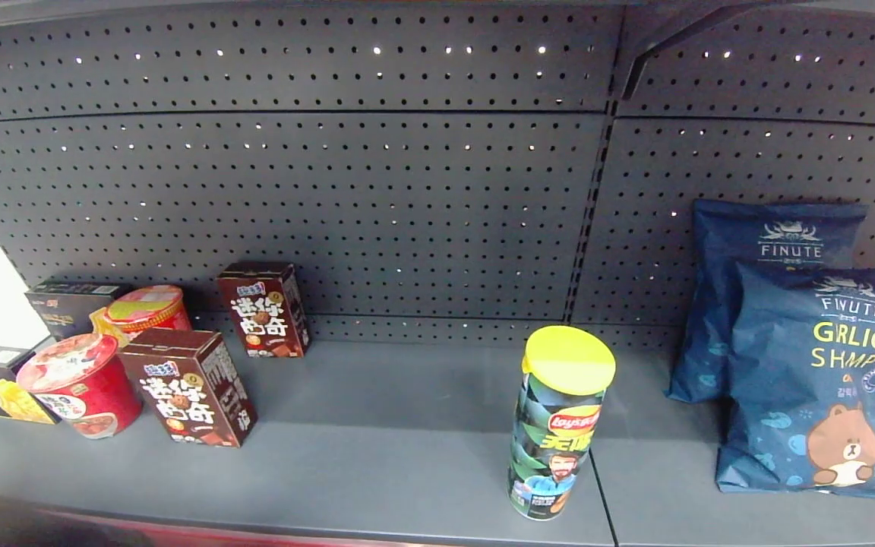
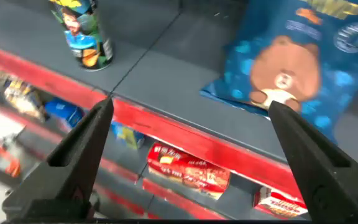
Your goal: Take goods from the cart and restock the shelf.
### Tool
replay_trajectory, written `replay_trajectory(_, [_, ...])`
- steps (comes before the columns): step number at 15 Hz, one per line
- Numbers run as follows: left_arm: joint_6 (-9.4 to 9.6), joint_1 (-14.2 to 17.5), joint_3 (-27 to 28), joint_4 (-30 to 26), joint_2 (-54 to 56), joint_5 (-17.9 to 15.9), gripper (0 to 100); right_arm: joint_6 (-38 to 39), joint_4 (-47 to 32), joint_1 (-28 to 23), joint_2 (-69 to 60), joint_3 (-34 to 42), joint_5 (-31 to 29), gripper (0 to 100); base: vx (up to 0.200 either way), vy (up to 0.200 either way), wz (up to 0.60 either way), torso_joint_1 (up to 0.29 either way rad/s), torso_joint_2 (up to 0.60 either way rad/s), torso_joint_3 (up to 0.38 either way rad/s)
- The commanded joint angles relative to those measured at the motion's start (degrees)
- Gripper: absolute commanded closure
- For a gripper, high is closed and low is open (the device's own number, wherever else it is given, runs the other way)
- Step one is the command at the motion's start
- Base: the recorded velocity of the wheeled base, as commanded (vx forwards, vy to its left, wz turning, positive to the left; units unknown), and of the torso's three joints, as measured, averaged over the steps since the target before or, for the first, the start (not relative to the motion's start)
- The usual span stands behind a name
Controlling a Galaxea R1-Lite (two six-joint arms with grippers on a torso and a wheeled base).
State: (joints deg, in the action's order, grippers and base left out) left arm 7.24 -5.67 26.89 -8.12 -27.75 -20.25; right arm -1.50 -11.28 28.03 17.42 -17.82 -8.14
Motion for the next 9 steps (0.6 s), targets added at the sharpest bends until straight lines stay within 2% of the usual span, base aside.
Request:
replay_trajectory(1, [-0.03, -0.6, 1.9, 1.2, -6.4, -2.5, 100, 0.1, 0.0, -2.1, -7.8, 3.5, 0.1, 0, 0.000, 0.000, 0.00, 0.000, 0.00, 0.000])
replay_trajectory(2, [-0.03, -1.3, 2.7, 1.9, -8.3, -3.9, 100, 0.0, -0.1, -2.3, -10.8, 5.7, 0.1, 0, 0.000, 0.000, 0.00, 0.000, 0.00, 0.000])
replay_trajectory(3, [-0.03, -1.3, 2.7, 1.9, -8.3, -3.9, 100, 0.0, -0.1, -2.3, -10.8, 5.7, 0.1, 0, 0.000, 0.000, 0.00, 0.000, 0.00, 0.000])
replay_trajectory(4, [-0.03, -2.8, 4.8, 2.1, -14.3, -4.4, 100, -1.0, -0.5, -3.9, -17.4, 10.5, 0.0, 0, 0.000, 0.000, 0.00, 0.000, 0.00, 0.000])
replay_trajectory(7, [-0.30, -9.4, 6.9, 3.4, -21.4, -4.3, 100, -1.0, -0.1, -5.0, -17.4, 10.8, -0.4, 0, 0.000, 0.000, 0.00, 0.000, 0.00, 0.000])
replay_trajectory(8, [-0.39, -10.8, 6.8, 5.1, -23.4, -4.3, 100, -1.0, -0.1, -5.0, -17.4, 10.8, -0.5, 0, 0.000, 0.000, 0.00, 0.000, 0.00, 0.000])
replay_trajectory(9, [-0.39, -12.3, 6.3, 9.3, -27.3, -4.1, 100, -0.6, -0.1, -5.0, -17.4, 10.8, -0.4, 0, 0.000, 0.000, 0.00, 0.000, 0.00, 0.000])
